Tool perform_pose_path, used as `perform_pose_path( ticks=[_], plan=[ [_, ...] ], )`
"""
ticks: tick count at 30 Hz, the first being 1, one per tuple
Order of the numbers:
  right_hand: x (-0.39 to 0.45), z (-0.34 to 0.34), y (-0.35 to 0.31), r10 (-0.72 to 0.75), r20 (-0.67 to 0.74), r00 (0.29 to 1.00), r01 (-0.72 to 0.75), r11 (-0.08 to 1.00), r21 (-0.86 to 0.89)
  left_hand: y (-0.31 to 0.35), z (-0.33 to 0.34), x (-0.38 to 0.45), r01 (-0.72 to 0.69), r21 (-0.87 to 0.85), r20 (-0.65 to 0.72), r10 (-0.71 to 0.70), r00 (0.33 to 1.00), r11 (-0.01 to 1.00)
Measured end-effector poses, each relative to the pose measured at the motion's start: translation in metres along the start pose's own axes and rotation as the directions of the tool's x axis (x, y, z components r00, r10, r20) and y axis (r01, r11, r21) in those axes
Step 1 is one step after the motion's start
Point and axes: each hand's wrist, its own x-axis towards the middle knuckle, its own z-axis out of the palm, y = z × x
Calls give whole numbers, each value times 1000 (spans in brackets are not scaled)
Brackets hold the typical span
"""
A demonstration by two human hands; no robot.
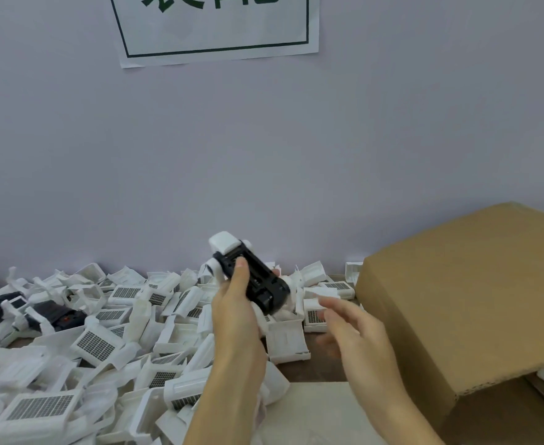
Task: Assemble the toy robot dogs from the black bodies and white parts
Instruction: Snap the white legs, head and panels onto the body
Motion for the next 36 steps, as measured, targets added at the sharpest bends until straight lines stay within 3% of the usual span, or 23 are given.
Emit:
perform_pose_path(
  ticks=[3, 9, 20, 25, 28, 36],
  plan=[
    [2, -4, 12, -75, 24, 997, 78, 930, -360, 10, -6, 3, -65, -99, -58, 59, 997, 993],
    [-6, 14, 24, -5, 210, 978, 147, 730, -668, 9, -3, 1, -64, -76, -1, 64, 998, 995],
    [-5, 17, 29, -10, 177, 984, 100, 855, -509, 4, 3, -4, -44, 25, 79, 42, 996, 999],
    [-7, 19, 28, -93, 240, 966, 213, 810, -546, 2, 2, -3, -21, 22, 83, 19, 996, 1000],
    [-10, 20, 26, -99, 281, 955, 230, 844, -484, 0, 2, -2, -14, 40, 90, 11, 996, 999],
    [-6, 22, 27, -148, 209, 967, 230, 862, -451, -1, 5, -2, 46, 42, 108, -51, 993, 998]
  ],
)
